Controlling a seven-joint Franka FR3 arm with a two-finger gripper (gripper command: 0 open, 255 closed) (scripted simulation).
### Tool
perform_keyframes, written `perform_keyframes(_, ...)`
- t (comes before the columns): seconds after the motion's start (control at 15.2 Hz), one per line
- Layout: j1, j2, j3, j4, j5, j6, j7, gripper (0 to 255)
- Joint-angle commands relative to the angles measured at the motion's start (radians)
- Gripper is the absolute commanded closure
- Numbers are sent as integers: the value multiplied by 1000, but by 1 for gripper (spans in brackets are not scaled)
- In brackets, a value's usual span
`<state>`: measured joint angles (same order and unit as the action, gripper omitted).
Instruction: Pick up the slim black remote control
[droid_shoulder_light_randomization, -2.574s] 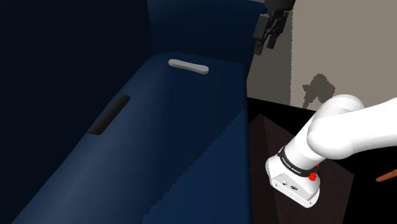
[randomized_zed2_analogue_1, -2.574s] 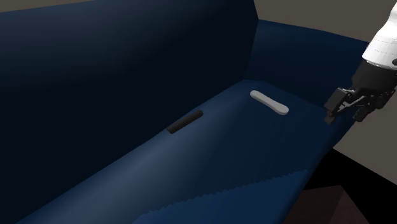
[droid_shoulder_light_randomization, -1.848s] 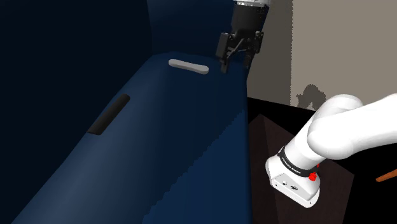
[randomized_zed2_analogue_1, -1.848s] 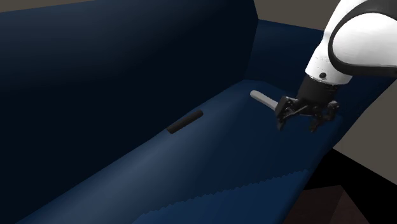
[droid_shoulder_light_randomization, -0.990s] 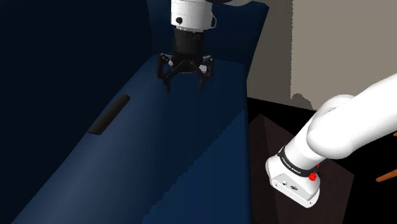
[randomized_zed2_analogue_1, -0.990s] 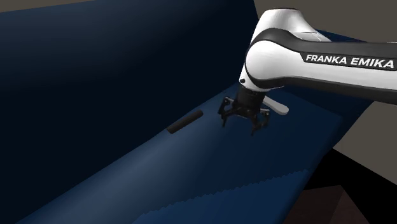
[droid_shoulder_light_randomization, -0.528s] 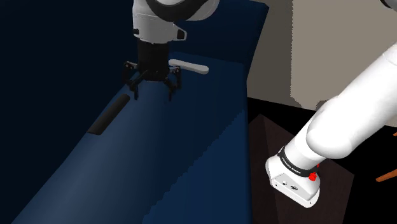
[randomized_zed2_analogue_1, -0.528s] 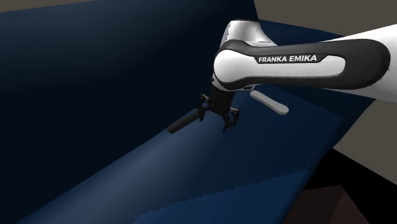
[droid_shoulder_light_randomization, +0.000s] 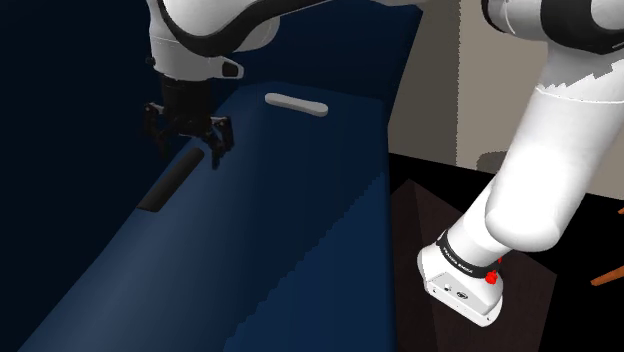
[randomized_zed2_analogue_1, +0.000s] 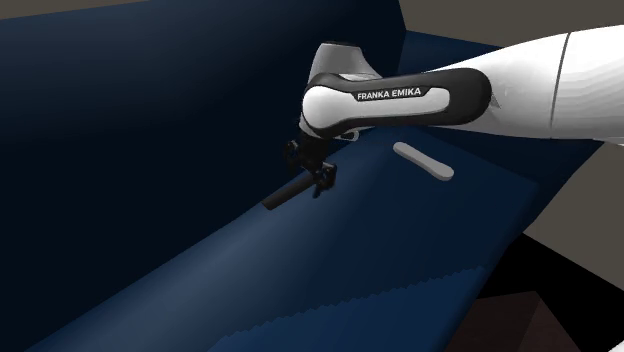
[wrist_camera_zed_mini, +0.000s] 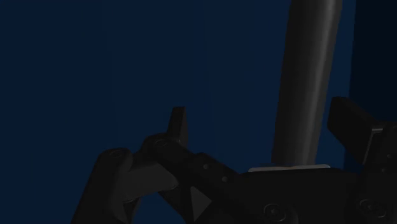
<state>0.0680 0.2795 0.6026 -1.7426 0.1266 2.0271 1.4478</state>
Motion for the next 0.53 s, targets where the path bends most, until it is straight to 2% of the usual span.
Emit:
perform_keyframes(0.0,41,92,-14,87,-46,11,82,0)
perform_keyframes(0.2,95,203,-44,212,-91,5,164,0)
perform_keyframes(0.46,97,218,-49,180,-95,50,158,0)
